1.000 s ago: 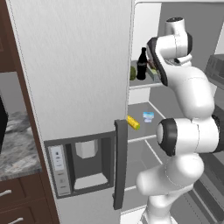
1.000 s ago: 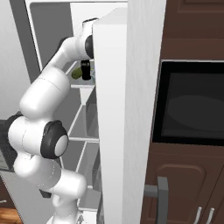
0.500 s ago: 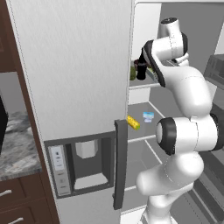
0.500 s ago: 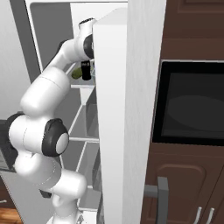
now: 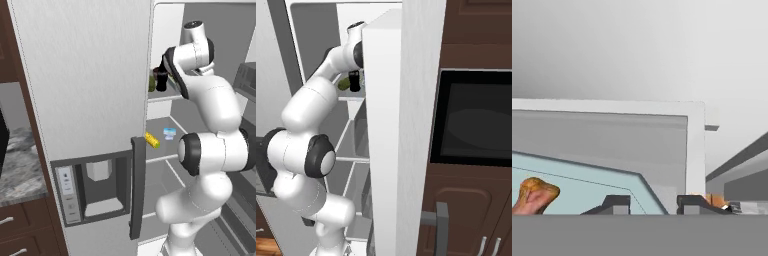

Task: Place the tupperware on the top shelf of the fridge. Make space for the tupperware among the existing items by rearranging them on the shelves if needed. Close the fridge door when finished.

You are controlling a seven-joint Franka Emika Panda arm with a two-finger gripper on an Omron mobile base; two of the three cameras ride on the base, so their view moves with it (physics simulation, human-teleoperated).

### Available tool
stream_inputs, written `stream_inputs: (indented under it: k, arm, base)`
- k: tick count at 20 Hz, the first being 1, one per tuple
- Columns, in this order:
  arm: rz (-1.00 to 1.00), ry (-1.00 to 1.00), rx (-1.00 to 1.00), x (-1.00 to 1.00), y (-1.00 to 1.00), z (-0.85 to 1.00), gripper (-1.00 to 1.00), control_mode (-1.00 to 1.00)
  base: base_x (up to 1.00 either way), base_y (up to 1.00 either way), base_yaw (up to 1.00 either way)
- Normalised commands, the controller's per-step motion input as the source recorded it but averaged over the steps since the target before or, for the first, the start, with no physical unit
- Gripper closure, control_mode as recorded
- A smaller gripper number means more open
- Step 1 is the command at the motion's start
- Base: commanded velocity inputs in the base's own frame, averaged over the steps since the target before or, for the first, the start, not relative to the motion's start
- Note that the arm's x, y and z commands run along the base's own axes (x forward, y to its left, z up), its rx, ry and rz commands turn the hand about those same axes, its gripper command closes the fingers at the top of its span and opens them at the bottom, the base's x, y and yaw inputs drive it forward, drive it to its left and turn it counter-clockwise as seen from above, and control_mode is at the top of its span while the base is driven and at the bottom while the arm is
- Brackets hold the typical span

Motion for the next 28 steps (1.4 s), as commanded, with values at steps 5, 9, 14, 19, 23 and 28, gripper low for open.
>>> stream_inputs:
  k: [5, 9, 14, 19, 23, 28]
  arm:
    - [-0.11, -0.01, 0.0, 0.61, 0.0, -0.33, 1.0, -1.0]
    - [-0.1, -0.02, 0.0, 0.28, 0.0, -0.38, -1.0, -1.0]
    - [-0.1, -0.11, 0.0, -0.08, 0.0, -0.04, -1.0, -1.0]
    - [-0.05, -0.18, 0.0, -0.39, 0.0, 0.0, -1.0, -1.0]
    - [-0.03, -0.23, 0.0, -0.95, 0.21, 0.0, -1.0, -1.0]
    - [-0.08, -0.25, 0.0, -1.0, 0.49, 0.0, -1.0, -1.0]
  base:
    - [0.0, 0.0, 0.0]
    - [0.0, 0.0, 0.0]
    - [0.0, 0.0, 0.0]
    - [0.0, 0.0, 0.0]
    - [0.0, 0.0, 0.0]
    - [0.0, 0.0, 0.0]
